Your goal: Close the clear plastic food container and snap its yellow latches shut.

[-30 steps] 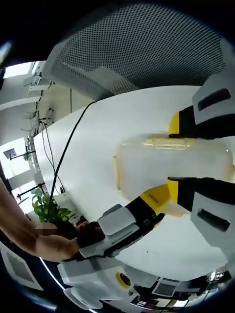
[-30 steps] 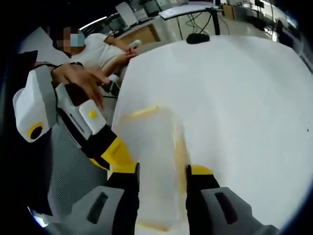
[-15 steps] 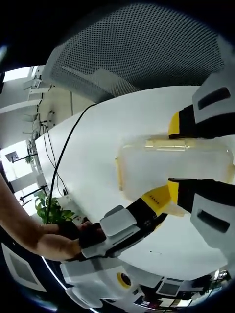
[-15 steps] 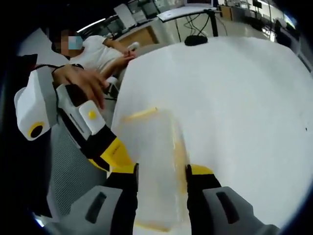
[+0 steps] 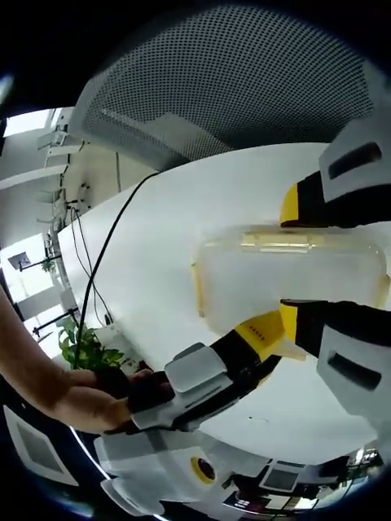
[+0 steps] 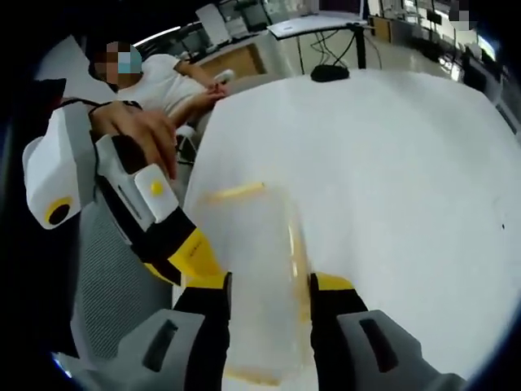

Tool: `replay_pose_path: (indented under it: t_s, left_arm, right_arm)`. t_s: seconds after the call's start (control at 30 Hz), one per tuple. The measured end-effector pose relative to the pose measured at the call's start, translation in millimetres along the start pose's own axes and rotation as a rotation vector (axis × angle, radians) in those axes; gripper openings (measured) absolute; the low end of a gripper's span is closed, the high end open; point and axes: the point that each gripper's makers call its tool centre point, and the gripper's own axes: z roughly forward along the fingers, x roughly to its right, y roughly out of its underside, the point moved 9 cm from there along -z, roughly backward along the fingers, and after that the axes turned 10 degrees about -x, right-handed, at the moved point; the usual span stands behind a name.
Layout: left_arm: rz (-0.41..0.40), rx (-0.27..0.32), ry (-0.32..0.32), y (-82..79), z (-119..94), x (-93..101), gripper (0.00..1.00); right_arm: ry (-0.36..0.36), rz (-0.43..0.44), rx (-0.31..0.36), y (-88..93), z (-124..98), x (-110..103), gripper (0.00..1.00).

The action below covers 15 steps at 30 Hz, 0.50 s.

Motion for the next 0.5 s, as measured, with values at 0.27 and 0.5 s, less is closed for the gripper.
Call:
replay_pose_path:
  t_s: [0.27, 0.5]
  left_arm:
    - [-0.039, 0.013, -0.009, 0.8, -8, -2.8, 0.34]
    - [-0.108, 0.030, -0.012, 3.4, -17, -9.3, 0.38]
  right_arm:
    - [0.053, -0.011, 0.020, 0.8, -6, 1, 0.40]
    - [0.081, -0.012, 0.043, 5.2, -15, 0, 0.43]
